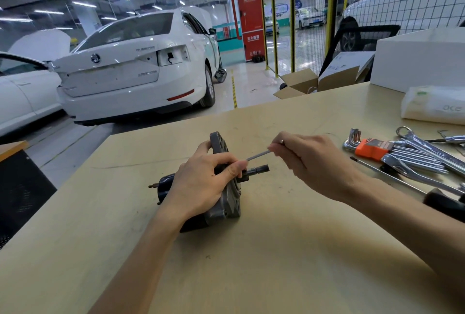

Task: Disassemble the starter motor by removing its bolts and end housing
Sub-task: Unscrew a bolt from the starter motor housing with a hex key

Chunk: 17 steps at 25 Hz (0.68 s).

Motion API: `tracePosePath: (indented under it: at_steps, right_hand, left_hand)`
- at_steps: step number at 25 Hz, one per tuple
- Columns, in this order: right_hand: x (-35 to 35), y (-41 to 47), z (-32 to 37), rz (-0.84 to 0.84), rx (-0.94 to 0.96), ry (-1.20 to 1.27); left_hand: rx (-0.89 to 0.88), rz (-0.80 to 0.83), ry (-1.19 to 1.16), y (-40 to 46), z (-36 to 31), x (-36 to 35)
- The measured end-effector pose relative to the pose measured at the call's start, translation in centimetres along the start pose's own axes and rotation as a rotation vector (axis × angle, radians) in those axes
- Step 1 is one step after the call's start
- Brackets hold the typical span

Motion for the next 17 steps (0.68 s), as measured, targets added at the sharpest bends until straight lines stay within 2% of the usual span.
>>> tracePosePath:
  at_steps: [4,6,8,11,15,17]
  right_hand:
    - [-1.6,-0.9,-2.2,0.174,-0.506,0.713]
    - [-2.2,-1.2,-2.4,0.235,-0.625,0.929]
    - [-2.4,-1.2,-2.1,0.271,-0.661,1.054]
    - [-1.5,-1.1,-1.7,0.305,-0.579,1.034]
    - [-0.2,-0.4,-1.1,0.329,-0.274,0.515]
    - [0.7,-0.1,-1.8,0.301,-0.236,0.427]
  left_hand:
    - [0.011,-0.015,0.000,0.1,0.0,0.0]
    - [0.014,-0.018,-0.004,0.1,0.0,0.0]
    - [0.008,-0.021,-0.015,0.1,0.0,0.1]
    - [0.002,-0.023,-0.030,0.0,-0.1,0.1]
    - [0.006,-0.018,-0.054,0.0,0.1,0.1]
    - [0.012,-0.029,-0.073,-0.1,0.3,0.2]
Point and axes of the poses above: each hand's wrist, its own y-axis towards the middle knuckle, its own x-axis out of the back of the hand, z = x × y, the point moved 6 cm from there along y, towards the middle knuckle, and after that the axes turned 8 degrees about x, right-handed, at the moved point
